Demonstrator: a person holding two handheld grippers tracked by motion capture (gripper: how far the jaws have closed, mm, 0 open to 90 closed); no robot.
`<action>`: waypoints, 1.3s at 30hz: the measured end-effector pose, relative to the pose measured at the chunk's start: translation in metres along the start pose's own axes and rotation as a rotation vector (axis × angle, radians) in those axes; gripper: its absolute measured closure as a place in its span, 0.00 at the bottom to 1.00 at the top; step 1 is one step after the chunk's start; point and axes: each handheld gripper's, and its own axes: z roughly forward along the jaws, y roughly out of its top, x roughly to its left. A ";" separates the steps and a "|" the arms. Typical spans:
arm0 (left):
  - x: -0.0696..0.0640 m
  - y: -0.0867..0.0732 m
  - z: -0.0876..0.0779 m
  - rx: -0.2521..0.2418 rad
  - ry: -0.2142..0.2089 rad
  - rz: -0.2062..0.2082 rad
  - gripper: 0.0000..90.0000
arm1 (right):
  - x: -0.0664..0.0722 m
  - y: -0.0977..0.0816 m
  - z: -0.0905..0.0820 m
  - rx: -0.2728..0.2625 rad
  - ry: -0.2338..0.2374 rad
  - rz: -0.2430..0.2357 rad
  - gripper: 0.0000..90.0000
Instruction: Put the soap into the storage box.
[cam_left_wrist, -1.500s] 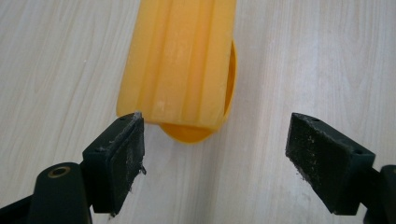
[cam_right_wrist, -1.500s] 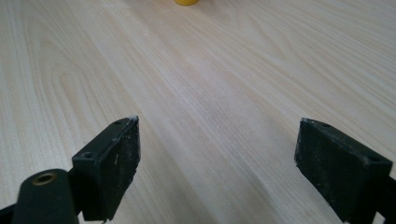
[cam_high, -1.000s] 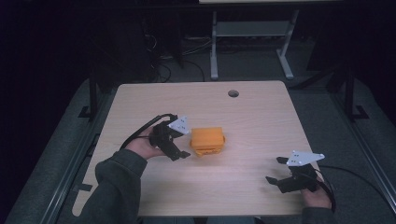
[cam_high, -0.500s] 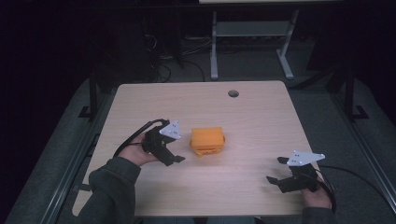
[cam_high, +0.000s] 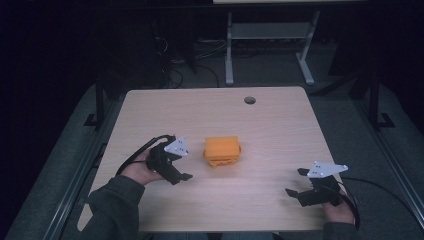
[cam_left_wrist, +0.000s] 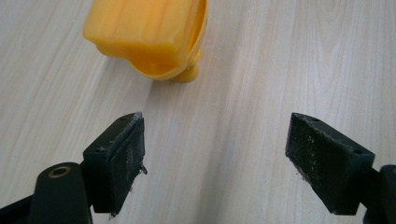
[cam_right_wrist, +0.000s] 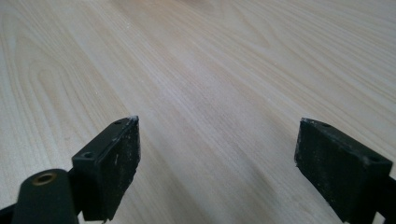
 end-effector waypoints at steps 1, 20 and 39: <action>0.000 -0.001 0.000 0.005 0.001 0.001 0.22 | 0.000 0.000 0.000 -0.001 -0.002 0.001 0.15; -0.010 -0.032 0.000 0.010 0.006 -0.026 0.22 | 0.000 -0.004 0.000 0.013 -0.016 0.016 0.15; -0.020 -0.061 -0.009 -0.015 0.038 -0.072 0.21 | 0.000 -0.006 0.000 0.016 -0.022 0.023 0.15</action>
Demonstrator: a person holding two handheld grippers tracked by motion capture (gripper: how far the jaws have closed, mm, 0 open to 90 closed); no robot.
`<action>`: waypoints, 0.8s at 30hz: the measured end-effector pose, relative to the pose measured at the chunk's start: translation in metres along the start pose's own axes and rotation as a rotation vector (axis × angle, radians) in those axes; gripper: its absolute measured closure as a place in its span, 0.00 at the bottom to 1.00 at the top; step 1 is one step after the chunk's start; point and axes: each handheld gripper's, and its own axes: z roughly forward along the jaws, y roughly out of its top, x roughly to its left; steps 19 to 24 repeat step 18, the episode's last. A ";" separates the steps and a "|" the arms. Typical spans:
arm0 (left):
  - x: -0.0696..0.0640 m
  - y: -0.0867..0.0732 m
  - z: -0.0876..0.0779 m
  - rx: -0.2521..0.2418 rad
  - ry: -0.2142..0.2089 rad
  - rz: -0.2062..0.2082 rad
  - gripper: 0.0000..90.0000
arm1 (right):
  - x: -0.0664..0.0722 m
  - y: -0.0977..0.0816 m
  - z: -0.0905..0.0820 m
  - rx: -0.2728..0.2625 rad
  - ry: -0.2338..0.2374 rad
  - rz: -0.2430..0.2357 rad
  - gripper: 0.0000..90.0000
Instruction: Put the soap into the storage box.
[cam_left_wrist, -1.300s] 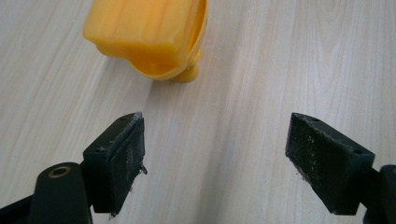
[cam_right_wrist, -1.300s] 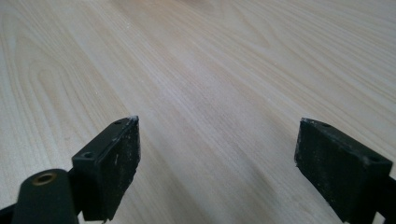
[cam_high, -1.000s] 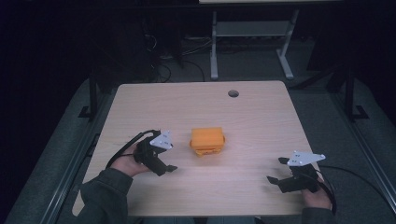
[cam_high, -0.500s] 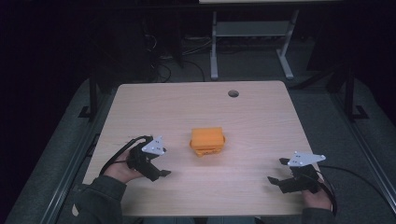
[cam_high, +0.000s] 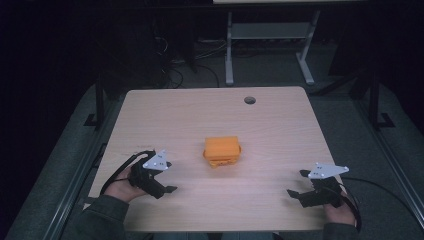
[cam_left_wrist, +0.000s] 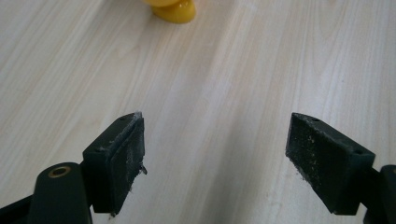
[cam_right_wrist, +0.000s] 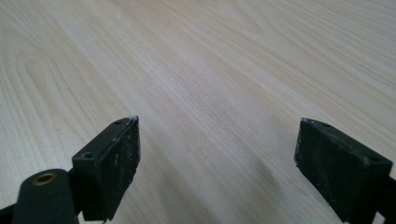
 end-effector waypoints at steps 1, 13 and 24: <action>-0.001 -0.002 0.001 -0.014 0.005 -0.010 0.21 | 0.000 0.000 0.000 0.003 0.000 0.002 0.15; -0.008 -0.024 0.000 -0.034 0.028 -0.049 0.22 | 0.002 0.001 0.002 0.013 -0.001 -0.003 0.15; -0.010 -0.035 0.002 -0.028 0.031 -0.066 0.22 | 0.002 0.002 0.002 0.011 0.004 -0.011 0.15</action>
